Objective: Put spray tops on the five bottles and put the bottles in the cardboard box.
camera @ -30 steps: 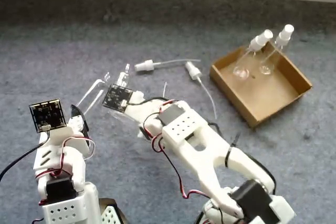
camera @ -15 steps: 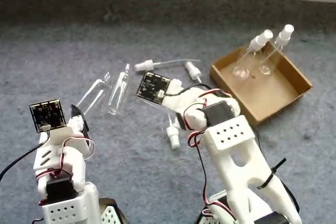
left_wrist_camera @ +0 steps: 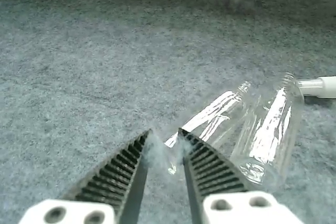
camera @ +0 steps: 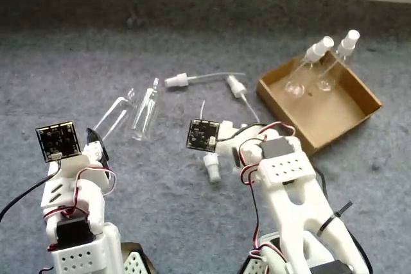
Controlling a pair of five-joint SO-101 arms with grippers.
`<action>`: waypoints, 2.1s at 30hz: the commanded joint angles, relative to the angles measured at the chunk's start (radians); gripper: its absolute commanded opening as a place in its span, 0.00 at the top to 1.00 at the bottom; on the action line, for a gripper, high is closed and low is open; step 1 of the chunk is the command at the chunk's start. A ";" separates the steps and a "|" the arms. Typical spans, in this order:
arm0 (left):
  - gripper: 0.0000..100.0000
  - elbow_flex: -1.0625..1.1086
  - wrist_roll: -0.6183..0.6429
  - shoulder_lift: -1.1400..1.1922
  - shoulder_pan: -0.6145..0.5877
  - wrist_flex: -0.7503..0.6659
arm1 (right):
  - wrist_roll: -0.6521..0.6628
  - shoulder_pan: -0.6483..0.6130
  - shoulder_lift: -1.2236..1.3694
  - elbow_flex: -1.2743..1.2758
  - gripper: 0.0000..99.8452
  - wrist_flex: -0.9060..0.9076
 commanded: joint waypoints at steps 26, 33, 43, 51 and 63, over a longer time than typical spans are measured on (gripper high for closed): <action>0.95 -0.021 -0.008 -0.008 -0.004 -0.015 | 0.011 0.094 0.259 -0.054 0.76 -0.162; 0.95 0.001 -0.008 -0.010 0.030 -0.021 | -0.025 0.094 0.259 -0.058 0.69 -0.162; 0.95 0.004 -0.008 -0.010 0.050 -0.020 | -0.241 0.091 0.257 -0.226 0.69 -0.088; 0.95 0.004 -0.008 -0.010 0.053 -0.020 | -0.417 0.088 0.257 -0.538 0.69 0.239; 0.95 0.004 -0.008 -0.010 0.053 -0.018 | -1.154 -0.045 0.259 -0.711 0.69 0.351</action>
